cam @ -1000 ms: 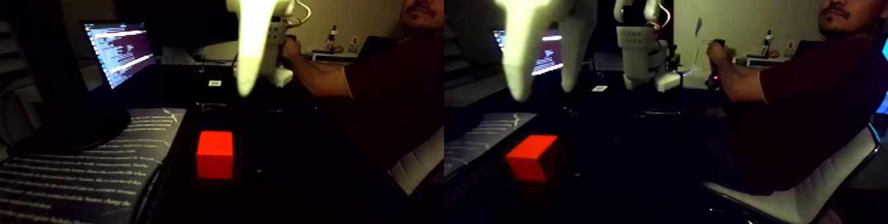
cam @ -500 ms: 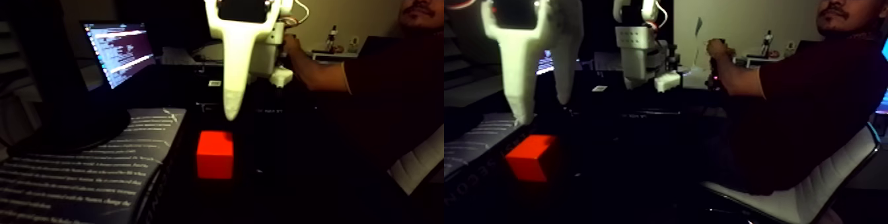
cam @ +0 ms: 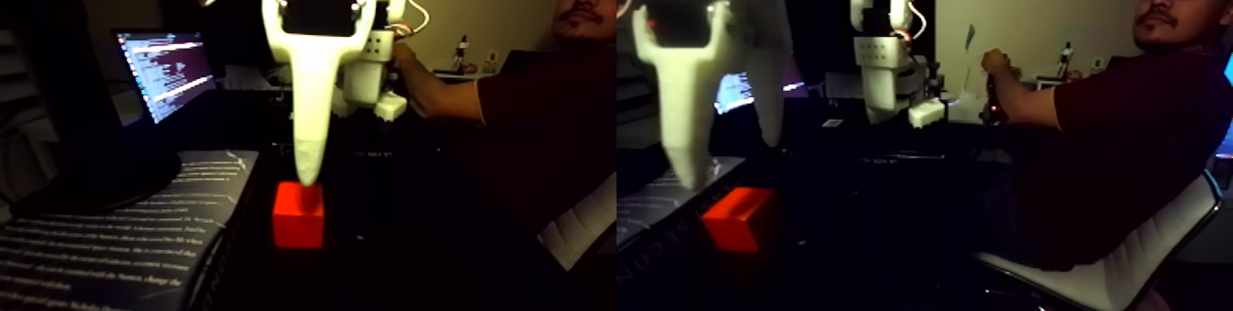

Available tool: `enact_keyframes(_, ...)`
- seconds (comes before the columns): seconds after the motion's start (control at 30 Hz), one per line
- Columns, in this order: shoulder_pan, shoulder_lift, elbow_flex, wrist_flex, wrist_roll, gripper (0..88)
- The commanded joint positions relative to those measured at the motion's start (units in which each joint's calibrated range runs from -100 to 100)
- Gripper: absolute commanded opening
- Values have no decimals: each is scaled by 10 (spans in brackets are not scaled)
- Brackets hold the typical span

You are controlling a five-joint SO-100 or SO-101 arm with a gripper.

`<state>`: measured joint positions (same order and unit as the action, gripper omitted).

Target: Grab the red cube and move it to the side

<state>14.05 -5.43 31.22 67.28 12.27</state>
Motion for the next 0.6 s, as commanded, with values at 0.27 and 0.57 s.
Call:
enact_keyframes(0.27,10,62,-45,-3,3,391)
enact_keyframes(0.57,17,99,-73,-7,-1,385)
